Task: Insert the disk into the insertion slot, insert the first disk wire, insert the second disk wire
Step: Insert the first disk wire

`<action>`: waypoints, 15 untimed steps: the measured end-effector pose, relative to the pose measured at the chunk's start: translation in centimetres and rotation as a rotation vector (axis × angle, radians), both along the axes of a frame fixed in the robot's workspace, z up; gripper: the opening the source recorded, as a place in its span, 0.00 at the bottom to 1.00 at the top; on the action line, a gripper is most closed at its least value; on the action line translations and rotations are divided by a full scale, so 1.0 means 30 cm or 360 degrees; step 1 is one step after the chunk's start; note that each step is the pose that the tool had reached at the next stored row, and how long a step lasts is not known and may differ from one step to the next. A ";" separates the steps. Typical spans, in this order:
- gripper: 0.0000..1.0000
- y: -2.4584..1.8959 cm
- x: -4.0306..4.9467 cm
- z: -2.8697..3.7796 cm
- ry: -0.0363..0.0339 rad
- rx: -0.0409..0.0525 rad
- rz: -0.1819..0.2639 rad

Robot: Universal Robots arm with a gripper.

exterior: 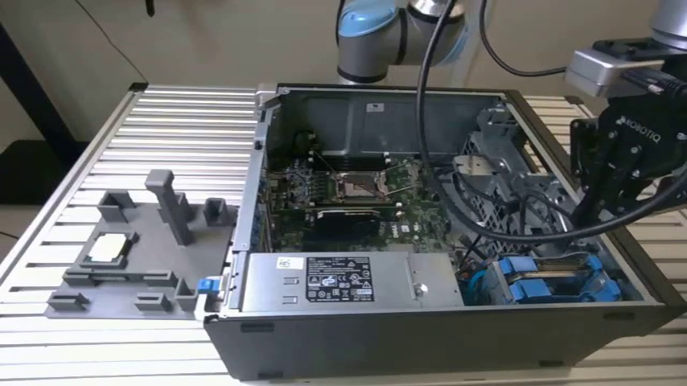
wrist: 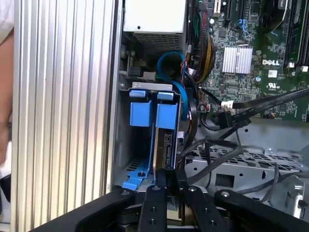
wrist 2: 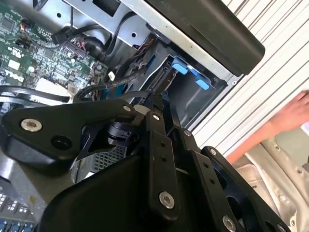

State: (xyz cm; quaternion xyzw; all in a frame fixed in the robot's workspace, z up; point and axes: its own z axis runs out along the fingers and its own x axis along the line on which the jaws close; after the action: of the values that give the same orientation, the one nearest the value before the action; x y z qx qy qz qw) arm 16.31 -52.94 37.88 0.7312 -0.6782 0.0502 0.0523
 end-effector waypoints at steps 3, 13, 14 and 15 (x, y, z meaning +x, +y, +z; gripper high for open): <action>0.19 0.000 0.016 -0.004 0.0035 0.0000 0.0000; 0.19 -0.020 0.024 -0.029 0.0055 0.0050 -0.0009; 0.19 -0.025 0.025 -0.031 0.0056 0.0061 -0.0009; 0.19 -0.030 0.026 -0.033 0.0057 0.0068 -0.0008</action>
State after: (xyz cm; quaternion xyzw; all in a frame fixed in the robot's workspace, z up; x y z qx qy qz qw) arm 17.08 -53.84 36.87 0.7312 -0.6801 0.0225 0.0490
